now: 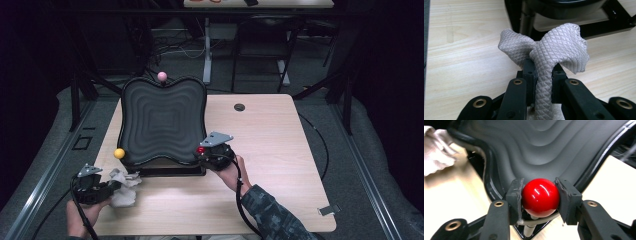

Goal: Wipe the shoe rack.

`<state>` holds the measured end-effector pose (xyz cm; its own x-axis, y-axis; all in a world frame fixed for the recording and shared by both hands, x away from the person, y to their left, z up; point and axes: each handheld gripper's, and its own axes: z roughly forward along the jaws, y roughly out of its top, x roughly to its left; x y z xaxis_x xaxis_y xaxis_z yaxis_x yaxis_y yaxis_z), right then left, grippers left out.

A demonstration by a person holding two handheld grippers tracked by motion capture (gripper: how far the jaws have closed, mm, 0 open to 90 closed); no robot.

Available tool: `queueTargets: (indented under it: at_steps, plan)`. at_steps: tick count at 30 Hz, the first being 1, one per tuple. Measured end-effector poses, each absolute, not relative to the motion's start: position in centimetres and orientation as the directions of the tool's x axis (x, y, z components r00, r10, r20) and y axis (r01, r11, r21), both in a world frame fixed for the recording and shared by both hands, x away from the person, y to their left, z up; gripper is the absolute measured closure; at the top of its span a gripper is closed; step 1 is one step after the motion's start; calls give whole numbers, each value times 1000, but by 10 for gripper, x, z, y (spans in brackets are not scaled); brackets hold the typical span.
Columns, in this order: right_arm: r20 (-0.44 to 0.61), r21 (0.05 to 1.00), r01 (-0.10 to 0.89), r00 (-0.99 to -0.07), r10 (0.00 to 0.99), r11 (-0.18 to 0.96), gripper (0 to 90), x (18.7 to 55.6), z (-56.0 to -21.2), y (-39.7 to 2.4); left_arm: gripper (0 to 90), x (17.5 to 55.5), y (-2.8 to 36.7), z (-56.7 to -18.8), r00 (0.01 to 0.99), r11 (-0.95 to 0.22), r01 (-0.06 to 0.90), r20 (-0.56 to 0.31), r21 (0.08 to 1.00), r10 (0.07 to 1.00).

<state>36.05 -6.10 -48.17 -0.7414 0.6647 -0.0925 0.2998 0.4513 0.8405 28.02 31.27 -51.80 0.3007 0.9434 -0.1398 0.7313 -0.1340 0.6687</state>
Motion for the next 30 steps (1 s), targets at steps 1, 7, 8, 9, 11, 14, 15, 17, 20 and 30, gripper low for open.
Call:
queueTargets:
  at_steps: [1,7,8,9,11,14,15,17,20,30]
  plan:
    - [-104,837,304,-728,677,455,534,360,-481,-61,791,280,314,-518,296,-132,731,-137,670,945]
    - [-102,836,316,-715,692,449,592,364,-482,-65,791,281,316,-518,290,-133,734,-130,666,948]
    - [-111,832,319,-705,700,454,592,365,-481,-67,791,281,316,-518,289,-132,733,-129,667,949]
    - [-110,831,323,-703,703,453,593,366,-481,-69,791,281,316,-518,287,-131,731,-129,669,949]
    - [-116,827,332,-688,716,453,593,369,-481,-72,791,282,316,-518,286,-131,729,-125,672,950]
    - [-110,826,350,-668,736,442,592,374,-481,-78,791,284,315,-518,283,-133,723,-115,678,952]
    - [-110,821,359,-665,739,445,592,376,-480,-80,791,285,314,-518,282,-132,721,-113,680,953]
    - [-114,822,370,-638,762,433,591,379,-480,-83,791,288,313,-519,287,-135,718,-113,683,951]
    - [-103,828,380,-621,777,413,587,384,-481,-88,791,296,306,-521,299,-143,710,-112,689,948]
    - [-113,837,365,-613,782,408,597,390,-485,-89,791,315,298,-528,310,-123,678,-131,724,942]
